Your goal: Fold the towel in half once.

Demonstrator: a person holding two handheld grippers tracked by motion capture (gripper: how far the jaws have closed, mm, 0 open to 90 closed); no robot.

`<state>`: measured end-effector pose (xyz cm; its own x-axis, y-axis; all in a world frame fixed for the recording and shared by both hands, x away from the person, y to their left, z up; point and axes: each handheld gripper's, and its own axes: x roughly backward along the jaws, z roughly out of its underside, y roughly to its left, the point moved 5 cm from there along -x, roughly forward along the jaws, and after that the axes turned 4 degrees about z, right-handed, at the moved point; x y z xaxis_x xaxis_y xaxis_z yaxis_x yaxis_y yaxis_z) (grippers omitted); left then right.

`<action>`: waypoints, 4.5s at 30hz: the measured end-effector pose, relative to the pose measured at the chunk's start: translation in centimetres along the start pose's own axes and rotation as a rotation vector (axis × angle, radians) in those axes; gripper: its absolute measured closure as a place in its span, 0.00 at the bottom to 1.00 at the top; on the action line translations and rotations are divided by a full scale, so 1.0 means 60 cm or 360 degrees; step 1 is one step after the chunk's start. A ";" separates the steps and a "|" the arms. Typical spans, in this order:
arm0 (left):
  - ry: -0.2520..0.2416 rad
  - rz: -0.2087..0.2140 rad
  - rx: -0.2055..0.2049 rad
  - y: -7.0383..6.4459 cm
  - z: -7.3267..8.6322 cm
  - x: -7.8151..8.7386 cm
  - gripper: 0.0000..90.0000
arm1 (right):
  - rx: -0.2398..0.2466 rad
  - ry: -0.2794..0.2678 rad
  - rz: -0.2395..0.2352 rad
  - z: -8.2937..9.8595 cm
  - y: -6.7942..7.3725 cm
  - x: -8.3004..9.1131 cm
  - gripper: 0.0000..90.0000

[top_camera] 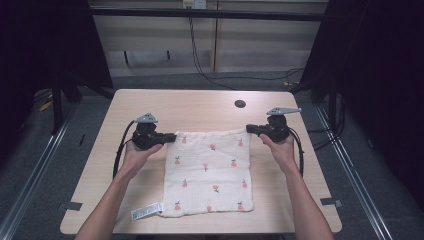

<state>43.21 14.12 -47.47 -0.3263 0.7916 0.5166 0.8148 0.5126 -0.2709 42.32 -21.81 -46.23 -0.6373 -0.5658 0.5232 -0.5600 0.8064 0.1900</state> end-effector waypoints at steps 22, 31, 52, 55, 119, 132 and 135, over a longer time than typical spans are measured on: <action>-0.0072 0.0035 -0.0069 -0.026 -0.001 0.047 0.96 | 0.0103 -0.0114 -0.0092 -0.010 0.054 0.063 0.98; -0.0053 0.0062 -0.0145 -0.061 0.012 0.071 0.96 | 0.0178 -0.0088 -0.0123 0.000 0.081 0.090 0.98; 0.0138 0.0140 -0.0197 -0.113 0.083 0.068 0.96 | 0.0302 0.0130 -0.0158 0.112 0.124 0.123 0.98; 0.0212 0.0170 -0.0196 -0.120 0.101 0.059 0.96 | 0.0298 0.0186 -0.0176 0.134 0.129 0.125 0.98; 0.0341 0.0166 -0.0084 -0.093 0.152 -0.003 0.72 | 0.0182 0.0413 0.0047 0.145 0.068 -0.018 0.95; 0.0386 0.0202 -0.0164 -0.131 0.140 -0.038 0.70 | 0.0087 0.0328 0.0135 0.156 0.038 0.035 0.96; 0.0383 0.0204 -0.0160 -0.136 0.139 -0.039 0.63 | 0.0092 0.0315 0.0098 0.159 0.037 0.057 0.82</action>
<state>33.33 10.85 -53.22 -0.1043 0.7399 0.6645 0.8894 0.3684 -0.2706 33.85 -23.58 -51.93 -0.5578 -0.4664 0.6865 -0.5564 0.8239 0.1076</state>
